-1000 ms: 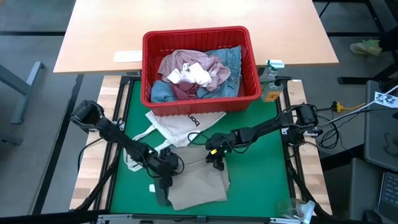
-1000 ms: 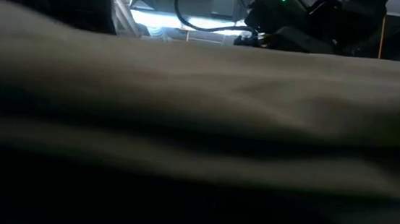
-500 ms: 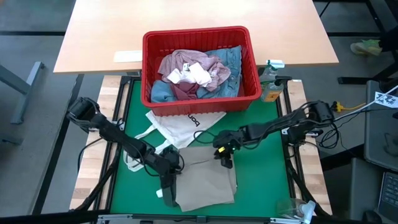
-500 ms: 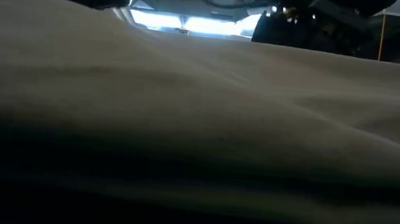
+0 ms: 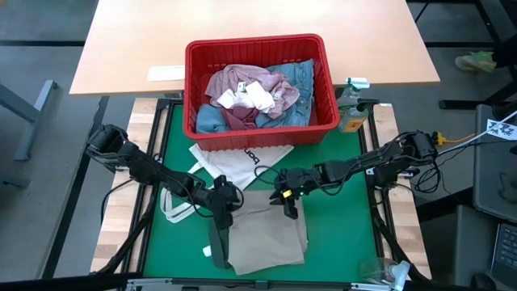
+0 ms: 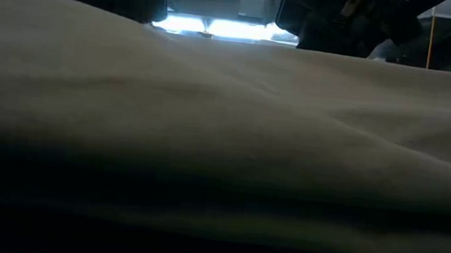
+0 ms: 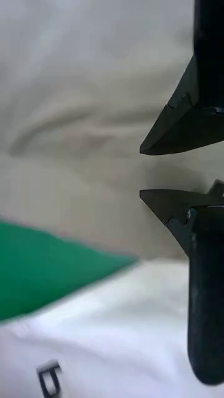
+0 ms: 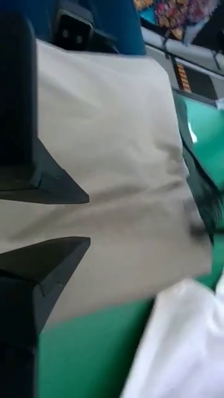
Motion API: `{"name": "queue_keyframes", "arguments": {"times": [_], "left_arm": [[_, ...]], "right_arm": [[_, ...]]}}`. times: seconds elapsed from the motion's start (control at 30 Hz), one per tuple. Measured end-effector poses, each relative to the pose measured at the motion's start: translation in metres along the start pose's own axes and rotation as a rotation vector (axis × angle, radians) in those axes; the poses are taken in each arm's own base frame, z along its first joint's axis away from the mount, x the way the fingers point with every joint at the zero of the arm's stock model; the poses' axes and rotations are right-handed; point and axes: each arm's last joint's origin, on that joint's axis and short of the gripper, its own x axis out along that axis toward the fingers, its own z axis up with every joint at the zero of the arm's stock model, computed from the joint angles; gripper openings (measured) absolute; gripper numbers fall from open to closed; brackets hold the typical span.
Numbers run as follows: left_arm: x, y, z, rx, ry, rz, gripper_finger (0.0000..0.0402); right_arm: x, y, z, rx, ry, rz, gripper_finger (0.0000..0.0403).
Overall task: Fold laundry
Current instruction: Fold the grey shorts
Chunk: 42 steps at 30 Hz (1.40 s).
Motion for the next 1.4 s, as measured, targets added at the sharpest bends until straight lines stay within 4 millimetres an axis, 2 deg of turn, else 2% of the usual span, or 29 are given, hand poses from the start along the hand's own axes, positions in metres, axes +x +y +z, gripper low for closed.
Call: {"name": "queue_keyframes", "arguments": {"times": [0.2, 0.37, 0.5, 0.67, 0.87, 1.0, 1.27, 1.4], "left_arm": [[0.002, 0.015, -0.004, 0.03, 0.061, 0.117, 0.0096], [0.004, 0.022, -0.001, 0.042, 0.059, 0.168, 0.0096], [0.004, 0.024, 0.0, 0.042, 0.058, 0.173, 0.0096], [-0.003, 0.023, 0.005, 0.033, 0.046, 0.145, 0.0096], [-0.021, 0.015, 0.025, 0.019, -0.006, 0.027, 0.0096], [-0.028, 0.005, 0.028, 0.009, -0.017, -0.1, 0.0096], [-0.027, -0.033, 0.016, 0.068, -0.047, -0.303, 0.0096], [-0.02, -0.051, 0.0, 0.113, -0.024, -0.341, 0.0096]], "right_arm": [[0.02, 0.008, -0.018, -0.023, 0.073, -0.009, 0.0096], [0.033, 0.006, -0.03, -0.023, 0.125, -0.025, 0.0096], [0.033, 0.005, -0.029, -0.02, 0.123, -0.026, 0.0096], [0.019, 0.01, -0.018, -0.028, 0.07, -0.028, 0.0096], [-0.001, 0.017, -0.004, -0.036, -0.009, -0.017, 0.0096], [-0.005, 0.019, -0.002, -0.037, -0.022, -0.015, 0.0096], [-0.005, 0.016, -0.007, -0.033, 0.025, -0.064, 0.0096], [-0.005, 0.015, -0.007, -0.034, 0.018, -0.087, 0.0096]]}}
